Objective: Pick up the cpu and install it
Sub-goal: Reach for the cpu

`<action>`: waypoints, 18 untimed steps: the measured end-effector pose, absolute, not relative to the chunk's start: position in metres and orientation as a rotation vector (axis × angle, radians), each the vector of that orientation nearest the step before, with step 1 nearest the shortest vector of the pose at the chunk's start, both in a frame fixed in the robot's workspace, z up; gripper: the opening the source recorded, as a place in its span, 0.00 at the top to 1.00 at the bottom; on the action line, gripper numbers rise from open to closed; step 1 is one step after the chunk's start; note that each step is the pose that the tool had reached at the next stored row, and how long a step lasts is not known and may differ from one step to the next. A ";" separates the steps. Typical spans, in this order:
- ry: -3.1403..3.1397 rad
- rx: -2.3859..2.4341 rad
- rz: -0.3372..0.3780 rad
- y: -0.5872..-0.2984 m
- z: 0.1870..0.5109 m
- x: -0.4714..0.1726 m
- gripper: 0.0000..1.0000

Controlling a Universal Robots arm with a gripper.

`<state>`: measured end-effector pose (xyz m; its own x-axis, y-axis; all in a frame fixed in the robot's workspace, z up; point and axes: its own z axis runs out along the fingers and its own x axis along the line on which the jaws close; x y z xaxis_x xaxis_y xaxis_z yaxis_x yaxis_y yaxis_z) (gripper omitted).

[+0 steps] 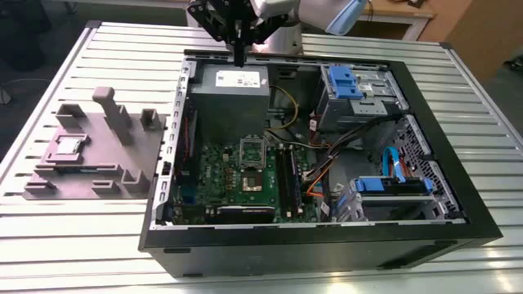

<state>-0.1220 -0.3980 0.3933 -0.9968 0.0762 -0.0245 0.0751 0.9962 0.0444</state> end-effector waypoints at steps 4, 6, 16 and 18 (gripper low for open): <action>3.112 0.118 0.068 -0.398 0.393 -0.122 0.90; 3.113 0.118 0.067 -0.398 0.393 -0.122 0.90; 3.113 0.118 0.068 -0.398 0.393 -0.124 0.90; 3.112 0.118 0.068 -0.398 0.393 -0.124 0.90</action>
